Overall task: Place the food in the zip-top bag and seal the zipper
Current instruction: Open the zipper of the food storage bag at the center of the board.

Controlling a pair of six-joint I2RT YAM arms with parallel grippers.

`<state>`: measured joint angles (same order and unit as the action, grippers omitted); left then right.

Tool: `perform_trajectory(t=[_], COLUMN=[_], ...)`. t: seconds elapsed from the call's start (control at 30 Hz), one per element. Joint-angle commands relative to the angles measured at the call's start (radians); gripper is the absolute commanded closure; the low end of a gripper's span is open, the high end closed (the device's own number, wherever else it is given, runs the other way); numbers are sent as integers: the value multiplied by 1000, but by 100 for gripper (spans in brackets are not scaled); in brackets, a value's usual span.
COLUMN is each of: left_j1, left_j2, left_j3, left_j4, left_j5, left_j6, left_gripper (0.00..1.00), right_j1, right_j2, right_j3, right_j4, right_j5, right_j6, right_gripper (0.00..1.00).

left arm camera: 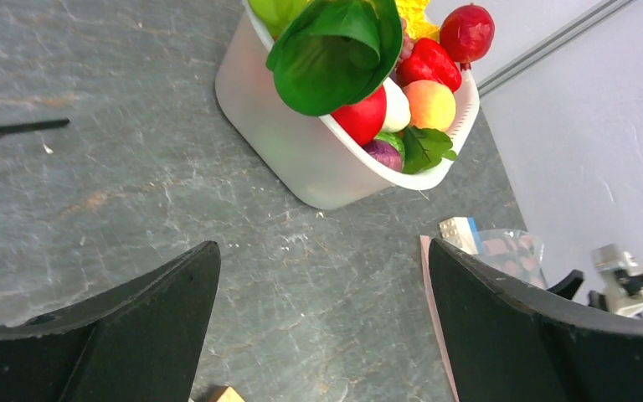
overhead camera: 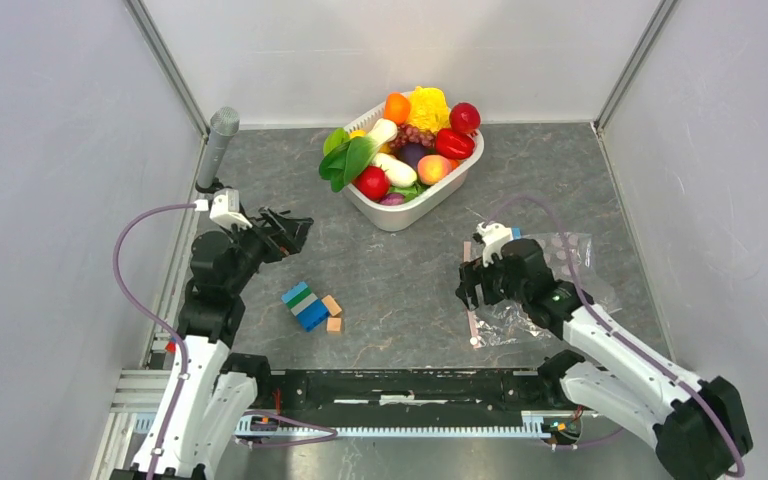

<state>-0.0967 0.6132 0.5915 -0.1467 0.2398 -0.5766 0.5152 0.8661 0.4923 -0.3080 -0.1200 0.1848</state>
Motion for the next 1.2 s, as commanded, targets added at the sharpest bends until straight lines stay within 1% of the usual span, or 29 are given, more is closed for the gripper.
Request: perform_trajectory(t=[0.0,0.17,0.23,0.3,0.33,0.4,0.47,0.53,0.57,0.63,0.7,0.8,0.87,0.93,1.0,1.03,1.17], left_j1=[4,5,5,5,5,5,5,5,5,5,5,5,5,5,5,5,5], left_j2=[-7,-52,-67,-71,-72,-70,-70,-68,-68,-69,-70,-71,-74,-79,-82,-81,-77], left_j3=[-26,-59,-78,-88,-89,-88,-80,-72,-71,-72,-75,-76,-73,-73,-75,-75,-78], left_j4=[14,-4,-2,-2,-3,-4,-12,-21,-26,-28,-31,-40,-49,-57,-60,-60,-59], left_j5=[44,27,25,24,23,16,14,15,15,12,13,13,13,9,5,3,4], left_j6=[-113,-118,-119,-120,-118,-114,-107,-102,-100,-101,-102,-101,-96,-92,-91,-92,-93], left_gripper=[0,0,0,0,0,0,0,0,0,0,0,0,0,0,0,0,0], right_j1=[75,128,139,158,168,188,196,198,199,200,200,200,201,201,201,201,202], right_j2=[55,88,99,122,138,182,217,242,255,278,301,332,347,360,370,373,362], right_j3=[-11,-3,-4,-5,-5,-6,-14,-28,-33,-42,-49,-57,-66,-76,-81,-83,-90], right_j4=[23,29,38,61,68,81,97,127,141,168,188,202,216,223,224,223,233], right_j5=[182,287,294,301,319,363,413,437,439,432,436,448,450,456,463,468,461], right_j6=[59,93,98,117,126,142,157,161,164,163,165,164,165,169,166,168,166], right_gripper=[19,21,26,27,28,32,34,33,34,39,39,43,48,50,56,56,76])
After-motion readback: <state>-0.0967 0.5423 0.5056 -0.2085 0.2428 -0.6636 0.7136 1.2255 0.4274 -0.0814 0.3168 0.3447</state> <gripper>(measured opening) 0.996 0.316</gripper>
